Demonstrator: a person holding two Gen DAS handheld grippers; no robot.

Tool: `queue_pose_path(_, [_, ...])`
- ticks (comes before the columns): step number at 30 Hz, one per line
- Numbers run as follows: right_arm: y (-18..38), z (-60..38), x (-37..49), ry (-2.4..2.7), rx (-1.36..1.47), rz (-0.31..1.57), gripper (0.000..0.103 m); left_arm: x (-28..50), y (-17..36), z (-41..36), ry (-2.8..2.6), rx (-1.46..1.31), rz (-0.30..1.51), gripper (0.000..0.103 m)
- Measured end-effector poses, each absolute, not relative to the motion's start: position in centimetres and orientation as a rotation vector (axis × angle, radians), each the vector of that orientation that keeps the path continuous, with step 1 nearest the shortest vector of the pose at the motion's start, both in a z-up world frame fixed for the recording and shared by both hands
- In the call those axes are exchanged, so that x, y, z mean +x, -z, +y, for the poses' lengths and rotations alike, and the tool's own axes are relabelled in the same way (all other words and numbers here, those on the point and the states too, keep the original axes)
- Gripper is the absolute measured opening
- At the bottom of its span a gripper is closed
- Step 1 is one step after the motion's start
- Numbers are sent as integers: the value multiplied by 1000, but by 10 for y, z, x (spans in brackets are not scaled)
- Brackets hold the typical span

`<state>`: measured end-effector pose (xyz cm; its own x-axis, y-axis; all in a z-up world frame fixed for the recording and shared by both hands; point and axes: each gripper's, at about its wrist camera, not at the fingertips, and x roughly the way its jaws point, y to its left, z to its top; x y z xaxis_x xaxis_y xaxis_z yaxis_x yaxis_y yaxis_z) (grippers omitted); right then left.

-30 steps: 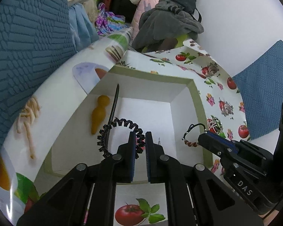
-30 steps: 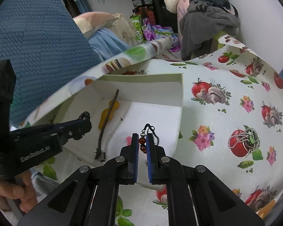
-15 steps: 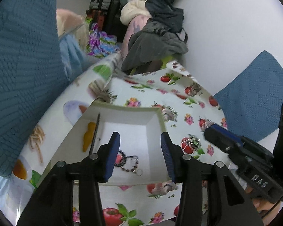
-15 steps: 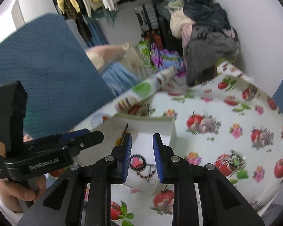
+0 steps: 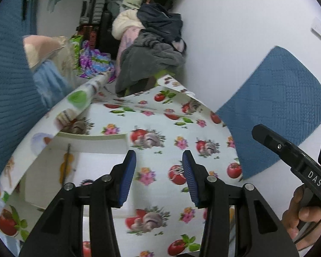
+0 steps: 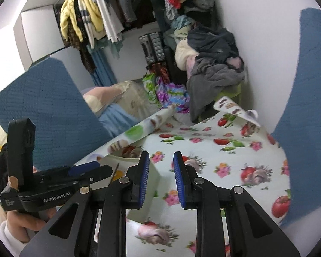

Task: Organize jewelry
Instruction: 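Move both grippers out of the box back to the silver chain pile, then grasp the silver ball chain with the right gripper while the left grasps its other strand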

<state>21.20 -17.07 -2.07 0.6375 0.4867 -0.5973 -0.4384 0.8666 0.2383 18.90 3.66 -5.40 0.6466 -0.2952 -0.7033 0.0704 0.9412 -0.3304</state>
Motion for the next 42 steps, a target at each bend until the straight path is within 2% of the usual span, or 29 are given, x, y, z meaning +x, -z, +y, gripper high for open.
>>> queue_pose_path(8, [45, -230, 219, -462, 92, 712, 21, 200, 78, -12, 276, -286, 876, 46])
queue_pose_path(15, [106, -260, 230, -434, 92, 807, 21, 205, 123, -39, 300, -306, 953, 46])
queue_pose_path(24, [183, -255, 247, -467, 66, 936, 21, 217, 172, -55, 288, -283, 1026, 46])
queue_pose_path(42, [249, -223, 304, -547, 3, 1023, 21, 255, 221, -57, 261, -246, 1110, 45])
